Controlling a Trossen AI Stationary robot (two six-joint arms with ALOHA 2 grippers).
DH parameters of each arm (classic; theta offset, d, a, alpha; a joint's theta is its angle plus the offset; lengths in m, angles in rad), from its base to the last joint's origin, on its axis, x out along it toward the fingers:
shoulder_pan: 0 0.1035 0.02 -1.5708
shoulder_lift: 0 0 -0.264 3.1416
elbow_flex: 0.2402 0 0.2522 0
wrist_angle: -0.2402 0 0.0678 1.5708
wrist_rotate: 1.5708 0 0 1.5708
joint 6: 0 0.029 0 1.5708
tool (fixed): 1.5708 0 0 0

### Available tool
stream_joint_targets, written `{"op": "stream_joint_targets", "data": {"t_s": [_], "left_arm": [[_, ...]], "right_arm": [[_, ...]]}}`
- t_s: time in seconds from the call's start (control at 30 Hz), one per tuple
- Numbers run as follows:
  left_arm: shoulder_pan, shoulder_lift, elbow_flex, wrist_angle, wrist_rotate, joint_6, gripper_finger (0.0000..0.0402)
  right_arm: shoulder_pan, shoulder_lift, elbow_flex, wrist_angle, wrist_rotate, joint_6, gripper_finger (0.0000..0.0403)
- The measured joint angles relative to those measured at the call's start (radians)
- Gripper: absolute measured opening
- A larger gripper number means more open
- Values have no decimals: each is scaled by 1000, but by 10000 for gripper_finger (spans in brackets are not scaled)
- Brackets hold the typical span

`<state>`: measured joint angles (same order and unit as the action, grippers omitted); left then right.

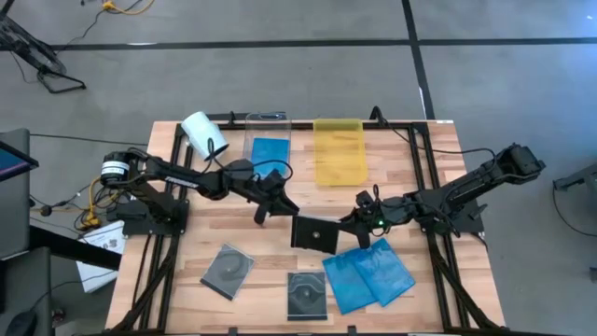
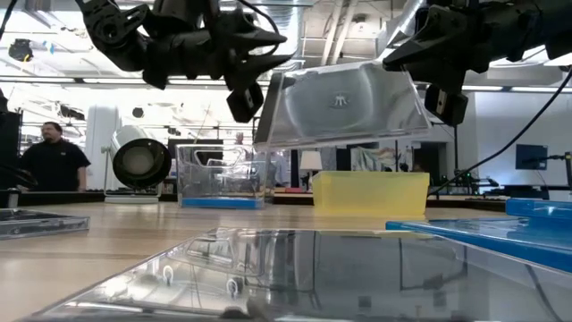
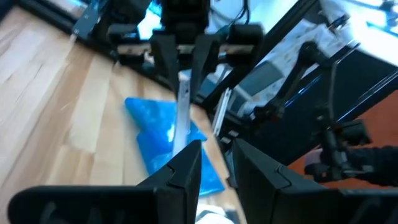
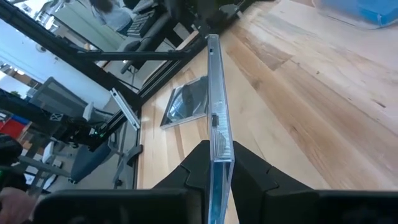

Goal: Pick & place jewel cases by type
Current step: Put the top right black CD case into the yellow bin

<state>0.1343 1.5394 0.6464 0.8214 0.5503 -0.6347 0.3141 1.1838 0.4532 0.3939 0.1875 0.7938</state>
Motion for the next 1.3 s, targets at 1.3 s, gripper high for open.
{"op": "stream_joint_targets", "data": {"t_s": [1.3], "left_arm": [[-242, -154, -271, 486, 28, -188, 85]], "right_arm": [[-60, 0, 0, 10, 24, 1, 38]]}}
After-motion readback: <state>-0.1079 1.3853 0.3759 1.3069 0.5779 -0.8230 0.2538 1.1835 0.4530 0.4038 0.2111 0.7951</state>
